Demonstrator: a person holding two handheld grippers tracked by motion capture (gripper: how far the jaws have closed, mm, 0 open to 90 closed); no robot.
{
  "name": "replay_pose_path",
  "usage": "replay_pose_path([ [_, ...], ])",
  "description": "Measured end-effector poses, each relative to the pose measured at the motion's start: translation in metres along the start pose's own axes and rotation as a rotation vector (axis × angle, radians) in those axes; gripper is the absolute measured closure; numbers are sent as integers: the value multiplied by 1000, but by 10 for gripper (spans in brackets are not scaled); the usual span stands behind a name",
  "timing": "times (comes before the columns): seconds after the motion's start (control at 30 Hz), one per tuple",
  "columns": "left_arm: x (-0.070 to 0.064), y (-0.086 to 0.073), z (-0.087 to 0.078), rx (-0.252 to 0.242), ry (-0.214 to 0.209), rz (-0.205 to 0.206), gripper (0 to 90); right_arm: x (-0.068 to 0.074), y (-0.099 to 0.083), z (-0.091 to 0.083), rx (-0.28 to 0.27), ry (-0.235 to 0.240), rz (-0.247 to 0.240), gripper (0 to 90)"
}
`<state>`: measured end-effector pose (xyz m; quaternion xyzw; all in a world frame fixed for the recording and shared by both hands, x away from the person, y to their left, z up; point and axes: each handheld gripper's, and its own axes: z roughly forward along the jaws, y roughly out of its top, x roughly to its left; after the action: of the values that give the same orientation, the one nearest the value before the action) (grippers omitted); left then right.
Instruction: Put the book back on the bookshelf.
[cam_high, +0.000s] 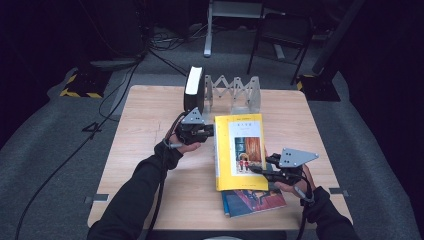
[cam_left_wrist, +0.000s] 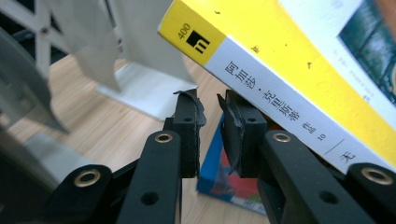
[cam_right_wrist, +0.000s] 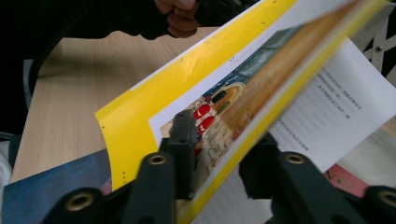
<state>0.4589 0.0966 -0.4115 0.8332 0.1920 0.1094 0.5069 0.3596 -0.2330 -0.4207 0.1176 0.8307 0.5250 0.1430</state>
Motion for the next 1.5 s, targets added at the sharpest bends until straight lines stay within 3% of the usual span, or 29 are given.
replay_pose_path([
  [0.1,-5,7,0,-13,-16,18,780,-2,6,2,2,9,3,586],
  [0.23,-5,10,-1,-22,-30,12,794,-3,9,6,16,12,8,589],
  [0.33,-7,17,-4,-21,-28,36,795,-1,10,8,37,-11,-15,703],
  [0.43,-10,28,-7,-39,-25,54,805,0,12,9,45,-59,-35,765],
  [0.53,-15,40,-13,-44,7,87,805,-1,12,11,27,-108,-34,804],
  [0.7,-24,47,-21,-47,27,119,796,2,12,10,6,-176,-49,837],
  [0.9,-37,41,-29,-73,61,131,718,16,11,8,-6,-215,-103,844],
  [1.03,-49,36,-31,-73,65,149,668,21,8,2,-20,-201,-102,853],
  [1.17,-59,26,-33,-67,69,130,586,27,6,-1,-18,-205,-122,857],
  [1.3,-67,12,-36,-30,81,138,509,29,4,-4,-21,-188,-118,860],
  [1.33,-69,8,-35,-22,78,125,494,29,4,-5,-22,-189,-114,860],
  [1.5,-76,-14,-32,33,65,112,476,31,3,-6,-18,-191,-120,860],
])
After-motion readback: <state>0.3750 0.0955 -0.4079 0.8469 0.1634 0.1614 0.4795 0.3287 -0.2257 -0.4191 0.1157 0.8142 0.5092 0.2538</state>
